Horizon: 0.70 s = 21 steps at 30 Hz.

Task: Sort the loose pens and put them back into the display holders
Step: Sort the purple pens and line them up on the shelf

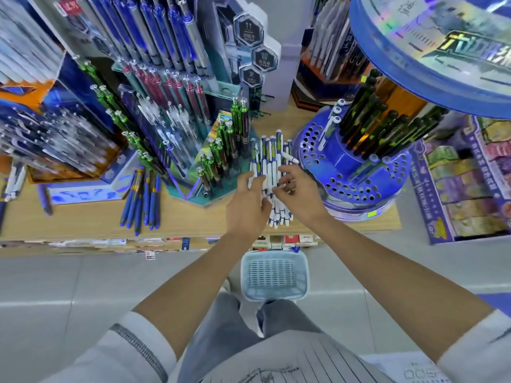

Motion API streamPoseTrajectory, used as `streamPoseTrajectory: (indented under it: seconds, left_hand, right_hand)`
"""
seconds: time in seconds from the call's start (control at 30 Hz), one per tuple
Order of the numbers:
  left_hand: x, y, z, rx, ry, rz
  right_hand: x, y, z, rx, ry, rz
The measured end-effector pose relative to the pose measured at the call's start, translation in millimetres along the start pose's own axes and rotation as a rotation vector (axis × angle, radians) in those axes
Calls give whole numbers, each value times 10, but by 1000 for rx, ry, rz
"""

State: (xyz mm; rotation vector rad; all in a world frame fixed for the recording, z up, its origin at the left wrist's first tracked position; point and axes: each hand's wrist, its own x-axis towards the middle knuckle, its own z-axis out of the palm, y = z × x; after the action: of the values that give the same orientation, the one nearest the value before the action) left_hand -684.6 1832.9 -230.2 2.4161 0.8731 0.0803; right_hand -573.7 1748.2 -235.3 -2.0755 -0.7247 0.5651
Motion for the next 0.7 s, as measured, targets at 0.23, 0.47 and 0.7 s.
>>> streamPoseTrajectory:
  seconds: [0.23, 0.47, 0.7]
  left_hand:
    - [-331, -316, -116, -120, 245, 101]
    - [-731, -1343, -490, 124, 373, 14]
    - [-904, -2614, -973, 280, 193, -29]
  right_hand:
    - [-305, -89, 100, 32, -39, -84]
    - [-672, -314, 850, -147, -193, -239]
    - [-858, -579, 1886, -537, -168, -72]
